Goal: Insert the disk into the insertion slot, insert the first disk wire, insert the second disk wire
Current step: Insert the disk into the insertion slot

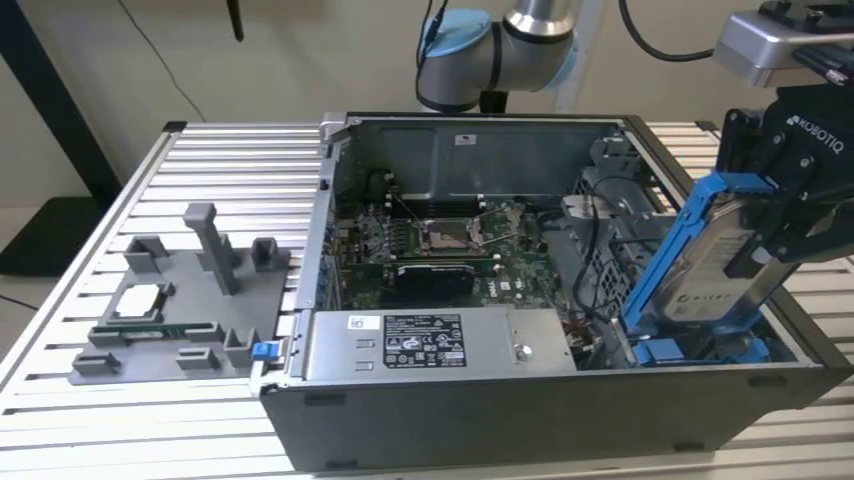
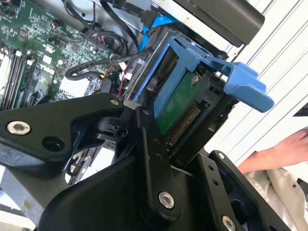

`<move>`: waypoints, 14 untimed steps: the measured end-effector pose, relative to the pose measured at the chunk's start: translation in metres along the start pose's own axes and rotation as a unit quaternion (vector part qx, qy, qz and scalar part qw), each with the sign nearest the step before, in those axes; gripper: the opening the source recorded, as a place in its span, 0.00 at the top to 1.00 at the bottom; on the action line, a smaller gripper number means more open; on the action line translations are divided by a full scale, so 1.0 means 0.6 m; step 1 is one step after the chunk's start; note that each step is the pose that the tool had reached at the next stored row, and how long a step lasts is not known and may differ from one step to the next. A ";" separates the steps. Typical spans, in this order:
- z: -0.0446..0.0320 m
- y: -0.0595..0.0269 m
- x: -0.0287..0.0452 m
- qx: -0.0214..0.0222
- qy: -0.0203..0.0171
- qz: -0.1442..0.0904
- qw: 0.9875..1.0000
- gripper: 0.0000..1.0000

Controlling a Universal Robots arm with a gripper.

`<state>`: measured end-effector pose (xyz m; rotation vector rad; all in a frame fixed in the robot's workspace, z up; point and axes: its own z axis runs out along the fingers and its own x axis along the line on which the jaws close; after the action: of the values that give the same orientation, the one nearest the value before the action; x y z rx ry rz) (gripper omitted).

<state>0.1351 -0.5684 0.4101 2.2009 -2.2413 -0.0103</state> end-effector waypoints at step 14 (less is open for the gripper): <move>0.010 -0.002 0.000 0.000 -0.005 0.000 1.000 1.00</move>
<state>0.1360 -0.5684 0.4043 2.2059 -2.2464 -0.0220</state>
